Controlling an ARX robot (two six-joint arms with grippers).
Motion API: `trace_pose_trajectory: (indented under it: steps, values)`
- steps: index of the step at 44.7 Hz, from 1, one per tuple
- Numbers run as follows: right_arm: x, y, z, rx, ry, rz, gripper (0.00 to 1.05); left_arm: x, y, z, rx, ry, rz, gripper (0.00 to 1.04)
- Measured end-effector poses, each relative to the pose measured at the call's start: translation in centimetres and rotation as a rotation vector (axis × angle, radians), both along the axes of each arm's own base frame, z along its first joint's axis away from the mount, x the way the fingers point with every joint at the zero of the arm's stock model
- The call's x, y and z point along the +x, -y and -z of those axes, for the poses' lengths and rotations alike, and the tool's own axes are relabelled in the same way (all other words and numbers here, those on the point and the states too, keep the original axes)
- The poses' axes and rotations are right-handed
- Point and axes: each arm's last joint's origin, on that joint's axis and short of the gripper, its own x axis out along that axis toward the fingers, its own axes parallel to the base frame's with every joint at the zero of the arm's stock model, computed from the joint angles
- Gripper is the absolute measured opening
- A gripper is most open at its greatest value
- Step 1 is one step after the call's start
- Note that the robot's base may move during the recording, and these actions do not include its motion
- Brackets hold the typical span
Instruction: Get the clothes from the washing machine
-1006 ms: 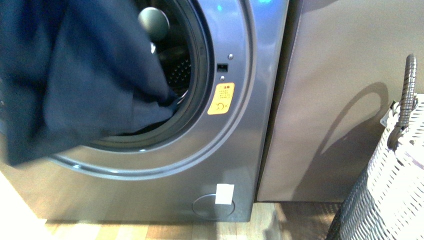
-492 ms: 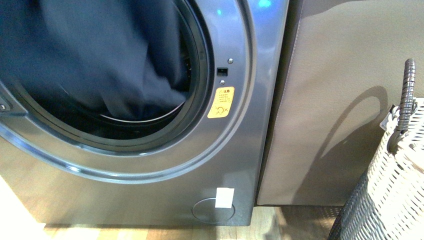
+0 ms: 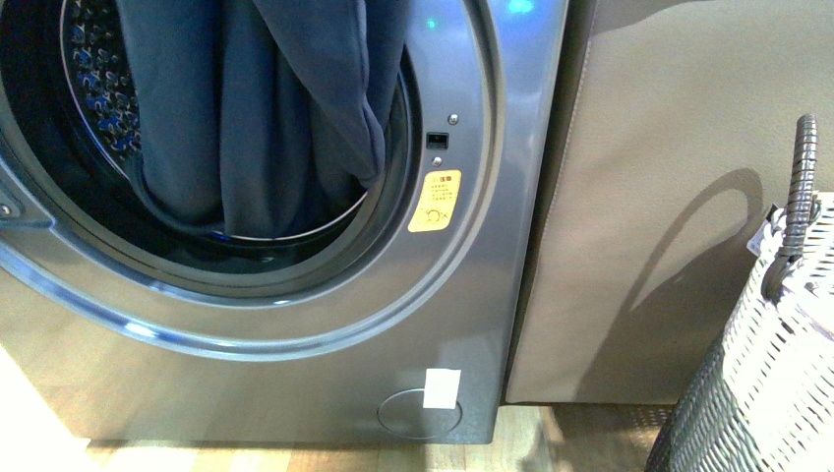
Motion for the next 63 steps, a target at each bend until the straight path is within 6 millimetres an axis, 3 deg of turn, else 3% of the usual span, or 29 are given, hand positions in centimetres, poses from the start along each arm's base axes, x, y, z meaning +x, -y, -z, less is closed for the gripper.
trace_pose_trajectory:
  steps: [12, 23, 31, 36, 40, 43, 46, 51, 58, 63]
  values:
    - [0.0, 0.0, 0.0, 0.000, 0.000, 0.000, 0.97, -1.0, 1.5, -1.3, 0.017, -0.002, 0.096, 0.11]
    - [0.0, 0.0, 0.0, 0.000, 0.000, 0.000, 0.97, -0.4, 2.3, -1.5, 0.052, -0.011, 0.153, 0.11]
    - [0.0, 0.0, 0.0, 0.000, 0.000, 0.000, 0.97, 0.0, 2.5, -2.8, 0.027, 0.025, 0.160, 0.11]
    - [0.0, 0.0, 0.0, 0.000, 0.000, 0.000, 0.97, 1.2, 4.9, -3.1, -0.020, 0.118, 0.145, 0.11]
    - [0.0, 0.0, 0.0, 0.000, 0.000, 0.003, 0.97, 2.4, 6.5, -1.9, -0.023, 0.076, 0.184, 0.11]
    - [0.0, 0.0, 0.0, 0.000, 0.000, 0.002, 0.97, 2.6, 6.6, -1.5, -0.010, 0.043, 0.205, 0.11]
    - [0.0, 0.0, 0.0, 0.000, 0.000, 0.002, 0.97, 1.9, 5.2, -2.6, 0.003, 0.000, 0.197, 0.11]
    - [0.0, 0.0, 0.0, 0.000, 0.000, -0.002, 0.97, 1.2, 6.1, -4.3, -0.052, 0.118, 0.138, 0.11]
    - [0.0, 0.0, 0.0, 0.000, 0.000, 0.002, 0.97, 1.6, 8.1, -3.3, -0.042, 0.092, 0.201, 0.11]
    - [0.0, 0.0, 0.0, 0.000, 0.000, 0.001, 0.97, 1.7, 8.1, -3.4, -0.044, 0.097, 0.195, 0.11]
